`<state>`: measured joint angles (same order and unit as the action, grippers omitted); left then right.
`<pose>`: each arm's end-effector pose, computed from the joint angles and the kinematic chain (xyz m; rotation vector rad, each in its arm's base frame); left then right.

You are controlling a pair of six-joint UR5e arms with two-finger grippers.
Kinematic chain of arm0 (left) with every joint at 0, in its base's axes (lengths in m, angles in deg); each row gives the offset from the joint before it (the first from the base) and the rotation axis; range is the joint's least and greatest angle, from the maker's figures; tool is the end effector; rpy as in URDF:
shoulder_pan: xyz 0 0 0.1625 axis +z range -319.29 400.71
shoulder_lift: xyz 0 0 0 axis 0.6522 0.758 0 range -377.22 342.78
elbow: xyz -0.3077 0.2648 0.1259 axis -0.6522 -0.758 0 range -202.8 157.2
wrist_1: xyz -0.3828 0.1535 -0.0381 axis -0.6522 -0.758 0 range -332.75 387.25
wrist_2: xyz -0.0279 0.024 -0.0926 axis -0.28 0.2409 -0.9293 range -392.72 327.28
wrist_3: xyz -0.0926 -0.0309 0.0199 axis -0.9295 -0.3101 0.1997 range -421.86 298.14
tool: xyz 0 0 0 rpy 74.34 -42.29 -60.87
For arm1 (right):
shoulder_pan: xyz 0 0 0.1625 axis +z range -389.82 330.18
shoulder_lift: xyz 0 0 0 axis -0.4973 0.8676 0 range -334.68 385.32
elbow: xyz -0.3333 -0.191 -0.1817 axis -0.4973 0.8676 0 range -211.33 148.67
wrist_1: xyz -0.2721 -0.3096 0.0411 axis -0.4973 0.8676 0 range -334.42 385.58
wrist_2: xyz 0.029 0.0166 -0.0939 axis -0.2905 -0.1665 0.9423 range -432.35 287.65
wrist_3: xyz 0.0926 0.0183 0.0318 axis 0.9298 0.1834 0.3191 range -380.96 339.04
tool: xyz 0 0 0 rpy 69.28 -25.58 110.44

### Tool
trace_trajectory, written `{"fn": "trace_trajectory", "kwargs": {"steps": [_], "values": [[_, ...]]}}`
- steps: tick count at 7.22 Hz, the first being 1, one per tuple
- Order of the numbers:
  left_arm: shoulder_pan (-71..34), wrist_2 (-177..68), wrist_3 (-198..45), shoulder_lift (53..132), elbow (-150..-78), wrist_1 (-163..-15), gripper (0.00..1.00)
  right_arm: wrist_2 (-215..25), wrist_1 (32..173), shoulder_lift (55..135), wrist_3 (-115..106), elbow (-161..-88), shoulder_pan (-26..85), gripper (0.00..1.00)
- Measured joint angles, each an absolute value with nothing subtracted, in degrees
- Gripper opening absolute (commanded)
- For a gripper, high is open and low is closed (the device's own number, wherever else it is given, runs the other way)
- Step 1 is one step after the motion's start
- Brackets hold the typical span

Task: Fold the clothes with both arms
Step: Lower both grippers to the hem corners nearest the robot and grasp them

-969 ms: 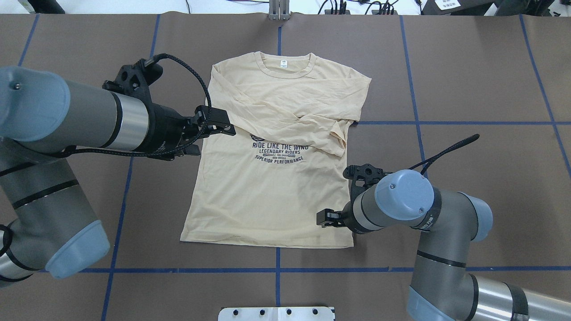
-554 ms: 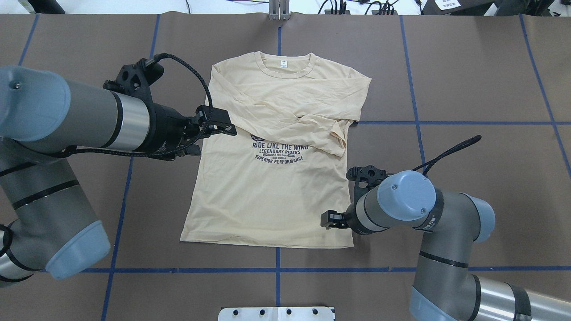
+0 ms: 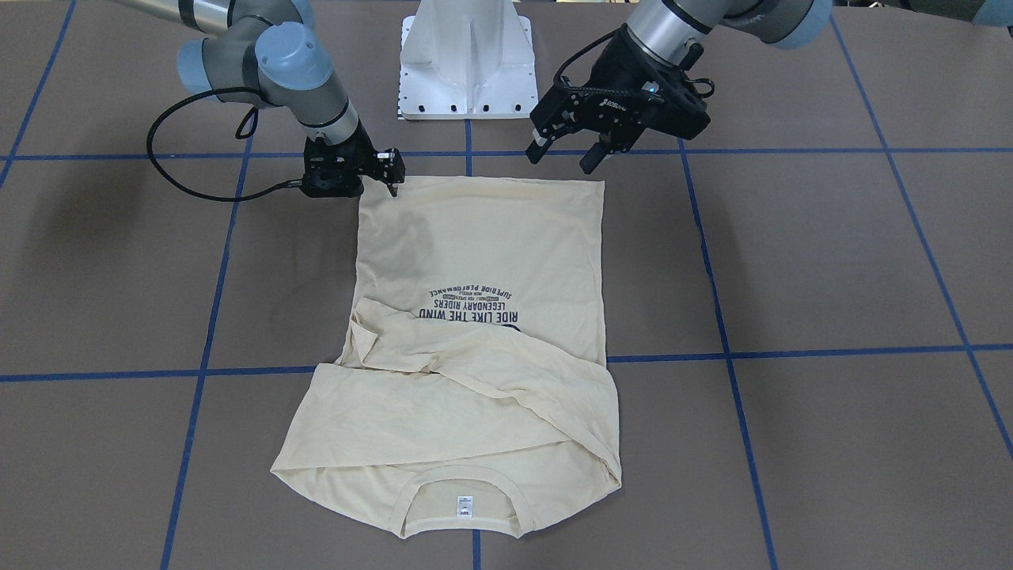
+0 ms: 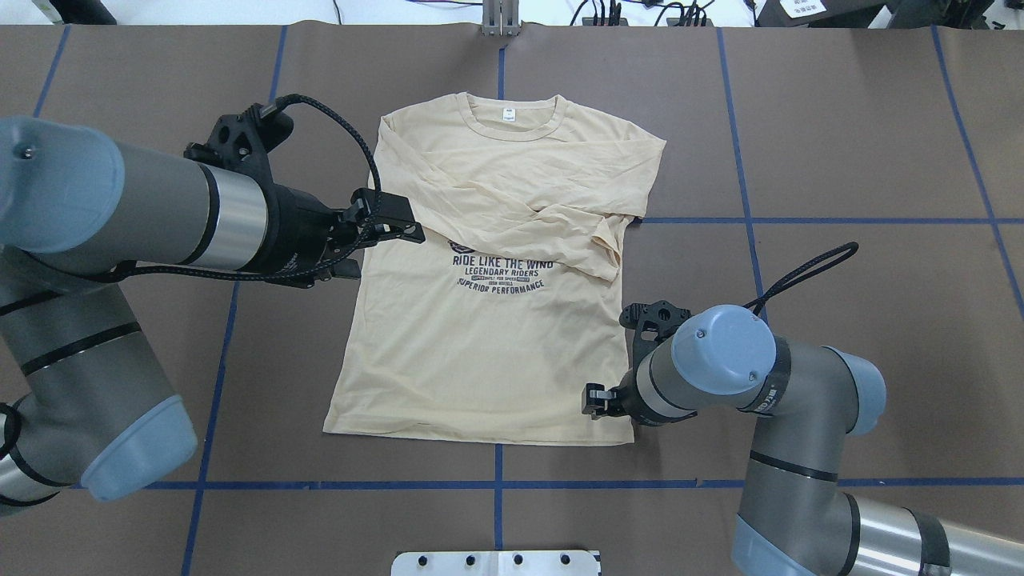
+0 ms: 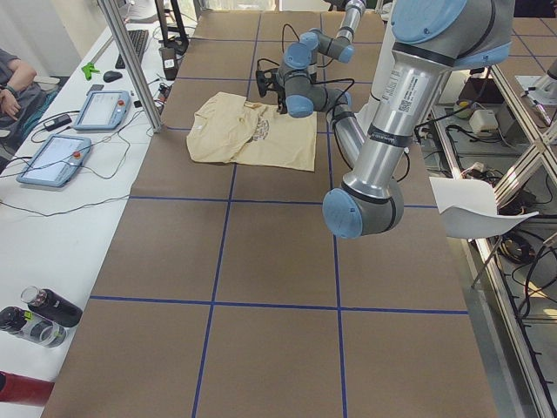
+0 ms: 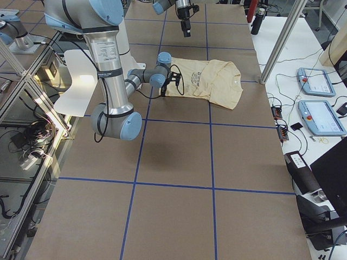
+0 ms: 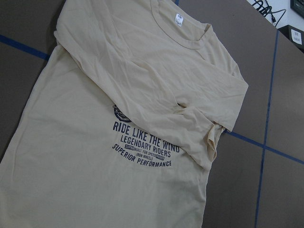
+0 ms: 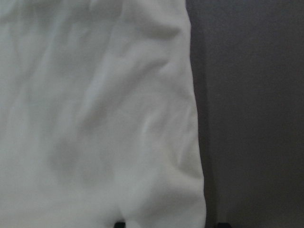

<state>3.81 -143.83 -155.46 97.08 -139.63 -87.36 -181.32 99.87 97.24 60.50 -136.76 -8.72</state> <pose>0.3699 -0.3995 0.1708 0.0747 1.3455 -0.3542 -0.5190 -0.3085 0.3361 -0.0824 -0.9012 0.0618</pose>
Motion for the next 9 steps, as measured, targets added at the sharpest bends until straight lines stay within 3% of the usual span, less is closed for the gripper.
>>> {"fn": "trace_trajectory", "kwargs": {"steps": [6,9], "values": [[3.8,-143.8,-155.5,96.8,-139.8,-87.2,1.00,-183.9,100.0,97.3,60.4,-138.2,-8.3,0.00],[7.3,-140.4,-156.1,92.8,-140.6,-87.3,1.00,-184.7,99.7,97.4,60.5,-139.9,-7.1,0.00]]}}
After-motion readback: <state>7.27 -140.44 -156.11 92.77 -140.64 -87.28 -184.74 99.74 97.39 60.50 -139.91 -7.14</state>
